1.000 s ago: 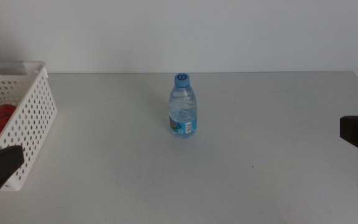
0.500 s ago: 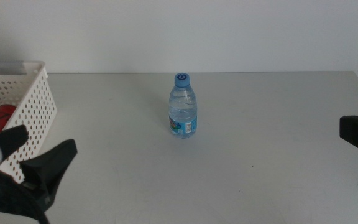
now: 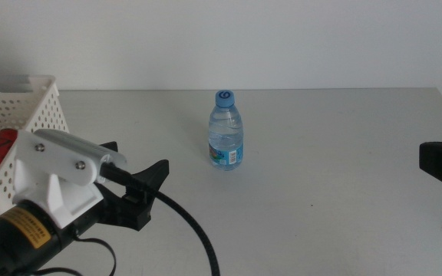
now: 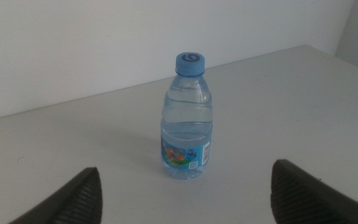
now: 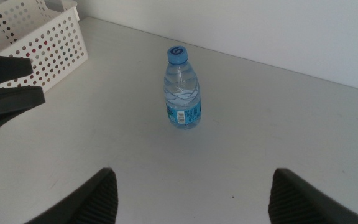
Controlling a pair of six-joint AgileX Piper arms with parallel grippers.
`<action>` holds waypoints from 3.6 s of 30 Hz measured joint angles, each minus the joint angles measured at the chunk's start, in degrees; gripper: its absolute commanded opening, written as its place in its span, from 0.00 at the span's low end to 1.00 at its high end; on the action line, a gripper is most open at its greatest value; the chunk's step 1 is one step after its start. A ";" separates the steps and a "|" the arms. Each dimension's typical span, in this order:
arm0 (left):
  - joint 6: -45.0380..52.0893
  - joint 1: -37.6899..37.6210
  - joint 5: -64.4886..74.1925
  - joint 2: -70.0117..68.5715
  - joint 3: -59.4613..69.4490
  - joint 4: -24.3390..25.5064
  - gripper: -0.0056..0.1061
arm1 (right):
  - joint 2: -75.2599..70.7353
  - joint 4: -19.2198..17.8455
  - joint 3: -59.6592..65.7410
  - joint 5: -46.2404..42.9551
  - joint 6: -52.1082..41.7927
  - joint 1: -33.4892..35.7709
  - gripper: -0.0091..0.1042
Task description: Use arms to grab the bottles and put them into the dustbin to the left of the table.
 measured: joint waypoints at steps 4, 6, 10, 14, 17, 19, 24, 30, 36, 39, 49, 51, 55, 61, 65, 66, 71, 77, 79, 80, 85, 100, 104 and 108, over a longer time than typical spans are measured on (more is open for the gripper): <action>-1.68 0.00 -3.71 6.87 -2.55 2.53 0.87 | 0.00 0.00 0.00 0.00 0.00 0.00 0.62; -2.05 0.00 -4.16 10.42 -4.92 2.90 0.87 | 0.00 0.00 0.00 -0.01 0.00 0.00 0.62; -2.37 0.00 -5.25 17.08 -10.22 3.47 0.87 | 0.00 0.00 0.00 -0.01 0.00 0.00 0.62; -2.70 0.00 -5.56 23.45 -15.75 4.52 0.87 | 0.00 0.00 0.00 -0.01 0.00 0.00 0.62; -2.70 0.00 -5.68 27.73 -19.66 5.04 0.87 | 0.00 0.00 0.00 -0.01 0.00 0.00 0.62; -2.70 0.00 -5.68 30.50 -22.36 5.09 0.87 | 0.00 0.00 0.00 -0.01 0.00 0.00 0.62; -2.70 0.00 -5.68 36.25 -27.78 5.31 0.87 | 0.00 0.00 0.00 -0.01 0.00 0.00 0.62; -2.70 0.16 -5.68 42.58 -33.06 5.44 0.87 | 0.00 0.00 0.00 -0.01 0.00 0.00 0.62; -2.70 0.83 -6.12 48.45 -37.05 5.49 0.87 | 0.00 0.00 0.00 -0.01 0.00 0.00 0.62; -2.76 1.32 -7.31 51.10 -38.42 5.49 0.87 | 0.00 0.00 0.00 -0.06 0.00 0.00 0.62; -3.62 1.87 -13.76 57.38 -40.54 5.66 0.68 | 0.00 0.00 0.00 -0.06 0.00 0.00 0.62; -3.62 1.87 -13.60 57.41 -40.73 5.79 0.53 | 0.00 0.00 0.00 -0.06 0.00 0.00 0.62; -3.75 1.95 -11.40 57.14 -41.31 5.94 0.26 | 0.00 0.00 0.00 -0.06 0.00 0.00 0.62; -1.82 1.95 9.67 53.05 -46.88 6.69 0.04 | 0.00 0.00 0.00 -0.06 0.00 0.00 0.62; -1.12 1.95 26.83 51.22 -53.12 6.69 0.04 | 0.00 0.00 0.00 -0.06 0.00 0.00 0.62; -0.89 2.00 31.23 50.99 -55.08 6.69 0.04 | 0.00 0.00 0.00 -0.06 0.00 0.00 0.62; 3.34 4.61 51.02 50.13 -65.69 4.30 0.04 | 0.00 0.00 0.00 -0.06 0.00 0.00 0.62; 18.15 15.65 71.04 48.42 -75.01 -7.75 0.04 | 0.00 0.00 0.00 -0.06 0.00 0.00 0.62; 21.98 19.14 77.03 47.55 -77.55 -9.54 0.04 | 0.00 0.00 0.00 -0.06 0.00 0.00 0.62; 23.29 20.94 80.24 47.05 -79.07 -9.84 0.04 | 0.00 0.00 0.00 -0.06 0.00 0.00 0.62; 24.93 29.33 92.41 45.73 -87.34 -9.30 0.04 | 0.00 0.00 0.00 -0.06 0.00 0.00 0.62; 28.52 48.04 97.49 47.81 -91.75 -8.27 0.04 | 0.00 0.00 0.00 -0.06 0.00 0.00 0.62; 28.52 48.80 97.15 51.24 -88.02 -8.74 0.04 | 0.00 0.00 0.00 -0.06 0.00 0.00 0.62; 27.68 48.75 96.89 55.67 -85.88 -9.86 0.05 | 0.00 -0.07 0.00 -0.06 0.00 0.00 0.62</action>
